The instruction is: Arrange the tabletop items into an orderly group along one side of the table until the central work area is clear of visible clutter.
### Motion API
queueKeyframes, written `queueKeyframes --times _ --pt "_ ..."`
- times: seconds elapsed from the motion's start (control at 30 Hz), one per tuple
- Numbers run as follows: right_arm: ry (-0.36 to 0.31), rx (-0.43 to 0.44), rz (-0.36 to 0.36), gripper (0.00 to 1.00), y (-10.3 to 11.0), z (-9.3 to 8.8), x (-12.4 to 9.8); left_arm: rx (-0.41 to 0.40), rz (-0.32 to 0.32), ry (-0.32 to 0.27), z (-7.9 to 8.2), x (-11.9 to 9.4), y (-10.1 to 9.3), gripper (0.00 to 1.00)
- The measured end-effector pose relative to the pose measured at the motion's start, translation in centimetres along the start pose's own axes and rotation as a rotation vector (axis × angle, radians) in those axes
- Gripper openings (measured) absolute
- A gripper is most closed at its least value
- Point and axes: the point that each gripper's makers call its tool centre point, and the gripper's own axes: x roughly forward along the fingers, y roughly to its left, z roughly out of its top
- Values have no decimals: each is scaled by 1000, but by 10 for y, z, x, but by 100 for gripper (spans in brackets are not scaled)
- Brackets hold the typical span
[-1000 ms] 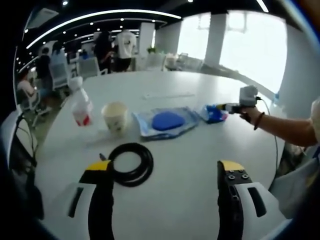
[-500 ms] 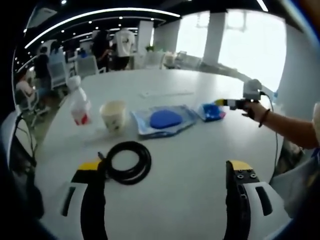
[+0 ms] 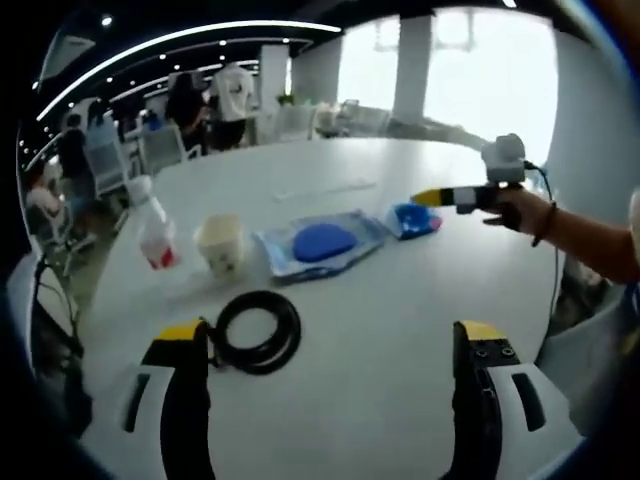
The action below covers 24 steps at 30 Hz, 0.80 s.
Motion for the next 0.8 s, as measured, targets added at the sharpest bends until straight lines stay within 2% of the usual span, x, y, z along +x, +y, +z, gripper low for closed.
queueKeyframes --times 0.17,0.3,0.57,0.8 --pt "17 -38 85 84 39 -3 1 -16 -14 -16 3 -4 1 99" --pt "46 -57 147 88 63 -9 2 -14 -18 -2 1 -6 2 99" --pt "80 -92 266 90 112 -23 4 -53 -41 -22 1 -20 5 100" --pt "101 -100 348 90 152 -34 6 -29 -32 -5 -7 -26 5 99"
